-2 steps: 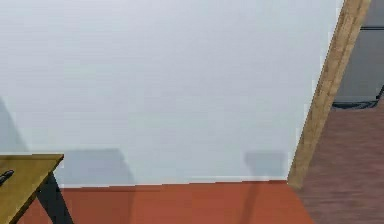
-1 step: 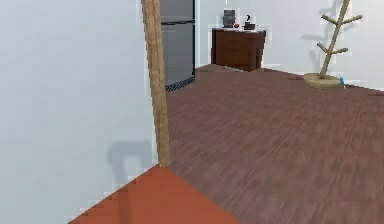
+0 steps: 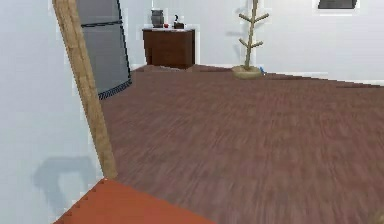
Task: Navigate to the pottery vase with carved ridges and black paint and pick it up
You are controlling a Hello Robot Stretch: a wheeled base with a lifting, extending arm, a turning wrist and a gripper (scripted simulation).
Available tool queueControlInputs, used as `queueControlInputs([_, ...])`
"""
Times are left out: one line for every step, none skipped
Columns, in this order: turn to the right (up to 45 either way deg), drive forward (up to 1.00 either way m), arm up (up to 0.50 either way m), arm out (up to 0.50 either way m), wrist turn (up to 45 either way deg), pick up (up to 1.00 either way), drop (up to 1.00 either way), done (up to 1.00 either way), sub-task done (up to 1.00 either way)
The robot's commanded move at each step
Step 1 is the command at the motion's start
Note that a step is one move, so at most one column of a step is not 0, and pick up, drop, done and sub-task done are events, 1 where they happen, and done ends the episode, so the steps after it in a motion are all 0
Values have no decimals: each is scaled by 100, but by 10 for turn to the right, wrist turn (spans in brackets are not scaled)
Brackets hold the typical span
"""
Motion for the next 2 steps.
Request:
queueControlInputs([0, 100, 0, 0, 0, 0, 0, 0, 0])
queueControlInputs([30, 0, 0, 0, 0, 0, 0, 0, 0])
